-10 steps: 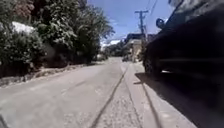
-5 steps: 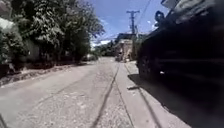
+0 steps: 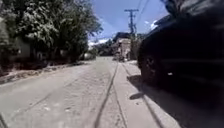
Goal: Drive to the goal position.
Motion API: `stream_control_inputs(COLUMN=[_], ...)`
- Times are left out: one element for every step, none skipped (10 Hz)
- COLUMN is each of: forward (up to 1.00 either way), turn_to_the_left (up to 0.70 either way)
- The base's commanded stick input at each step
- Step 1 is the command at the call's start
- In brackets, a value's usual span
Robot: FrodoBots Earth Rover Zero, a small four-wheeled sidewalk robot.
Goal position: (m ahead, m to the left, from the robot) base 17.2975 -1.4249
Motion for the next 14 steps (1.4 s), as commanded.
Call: stream_control_inputs(forward=[0.85,0.85,0.85,0.85,0.85,0.85,0.85,0.85,0.85,0.85,0.85,0.85,0.85,0.85], turn_to_the_left=[0.16,0.13,0.09,0.08,-0.21,-0.33,-0.34,-0.34,0.02,0.0,0.1,0.09,0.0,0.03])
